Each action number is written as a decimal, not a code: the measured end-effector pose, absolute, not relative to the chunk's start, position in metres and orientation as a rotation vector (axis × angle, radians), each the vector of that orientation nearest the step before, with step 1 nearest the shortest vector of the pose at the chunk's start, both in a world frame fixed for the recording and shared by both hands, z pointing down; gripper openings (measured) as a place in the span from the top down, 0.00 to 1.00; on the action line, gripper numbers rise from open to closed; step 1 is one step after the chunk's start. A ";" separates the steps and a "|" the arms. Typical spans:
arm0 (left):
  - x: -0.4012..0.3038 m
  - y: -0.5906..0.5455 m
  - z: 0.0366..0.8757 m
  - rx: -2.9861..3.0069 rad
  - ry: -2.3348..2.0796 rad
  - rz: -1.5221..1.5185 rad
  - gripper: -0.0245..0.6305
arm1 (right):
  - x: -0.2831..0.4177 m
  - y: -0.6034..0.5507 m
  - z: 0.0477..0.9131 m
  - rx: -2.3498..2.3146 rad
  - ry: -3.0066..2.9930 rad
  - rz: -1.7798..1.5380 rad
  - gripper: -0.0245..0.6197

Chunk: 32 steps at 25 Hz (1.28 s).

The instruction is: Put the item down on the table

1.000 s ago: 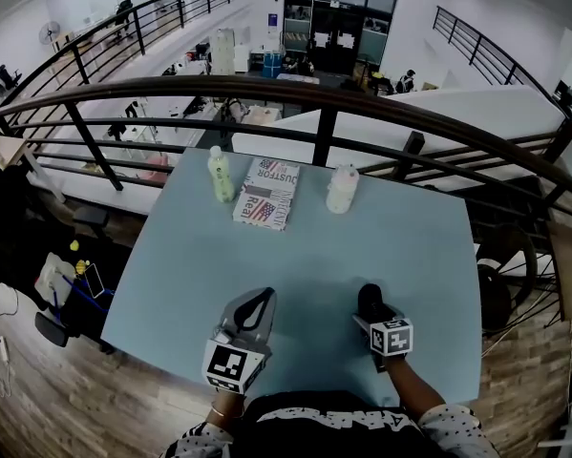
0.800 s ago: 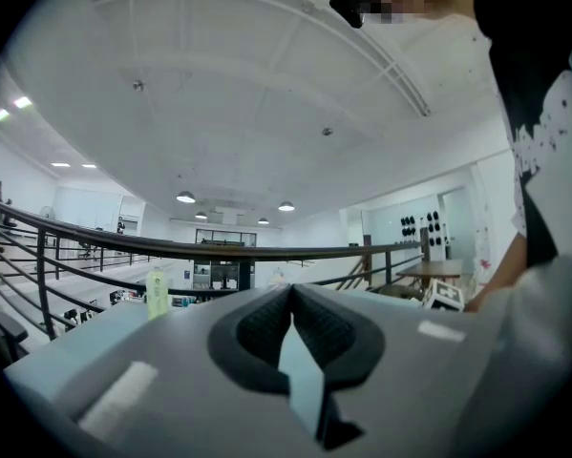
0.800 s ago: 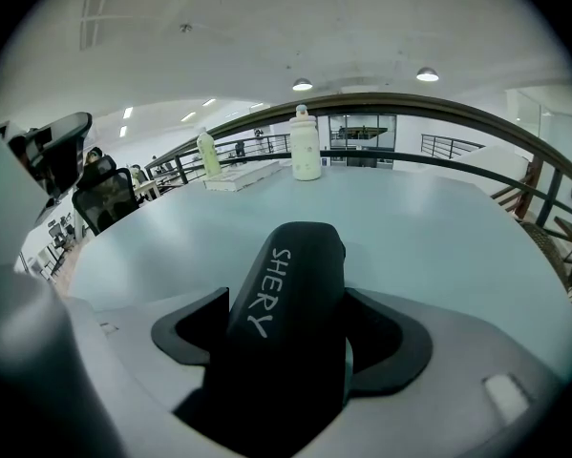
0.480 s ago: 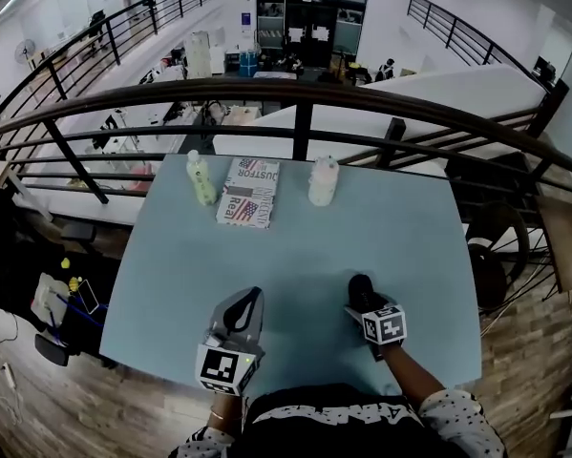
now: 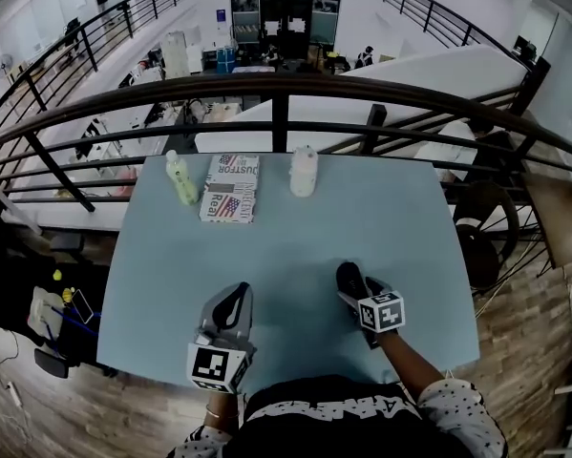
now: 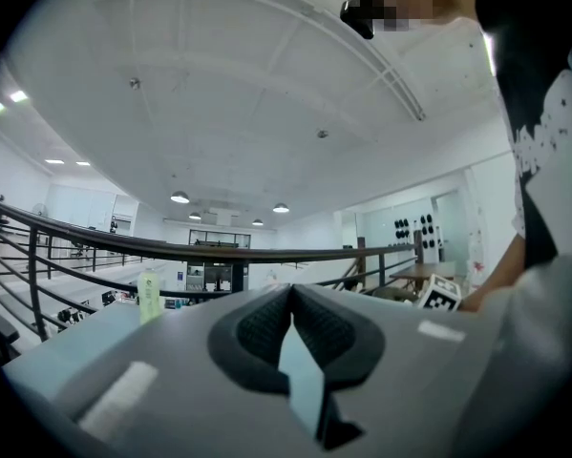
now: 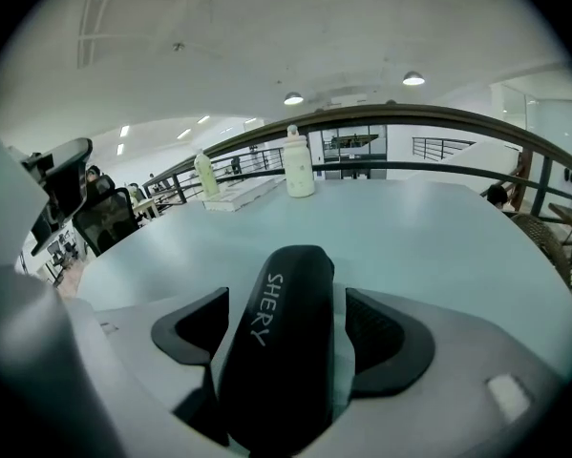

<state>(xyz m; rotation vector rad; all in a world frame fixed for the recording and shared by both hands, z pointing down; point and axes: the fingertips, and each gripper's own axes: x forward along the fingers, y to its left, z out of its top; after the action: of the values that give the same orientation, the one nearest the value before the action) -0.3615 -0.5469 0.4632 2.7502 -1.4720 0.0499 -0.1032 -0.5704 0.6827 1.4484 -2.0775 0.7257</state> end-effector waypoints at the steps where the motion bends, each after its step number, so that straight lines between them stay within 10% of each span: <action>1: -0.360 -0.547 0.463 2.748 -1.465 0.047 0.96 | -0.101 -0.571 0.675 1.471 -2.094 0.721 0.36; 6: -0.357 -0.548 0.460 2.780 -1.461 0.040 0.96 | -0.089 -0.577 0.630 1.612 -2.192 0.677 0.43; 14: -0.349 -0.546 0.455 2.793 -1.440 0.029 0.96 | -0.076 -0.574 0.556 1.840 -2.397 0.554 0.96; 32: -0.351 -0.540 0.454 2.779 -1.465 0.040 0.96 | -0.082 -0.565 0.527 1.818 -2.476 0.492 0.97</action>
<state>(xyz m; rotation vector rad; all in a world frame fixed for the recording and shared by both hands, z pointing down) -0.3514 -0.5403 0.4538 2.7788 -1.4651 0.0403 -0.0822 -0.5653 0.5271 1.8181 -2.4760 0.4916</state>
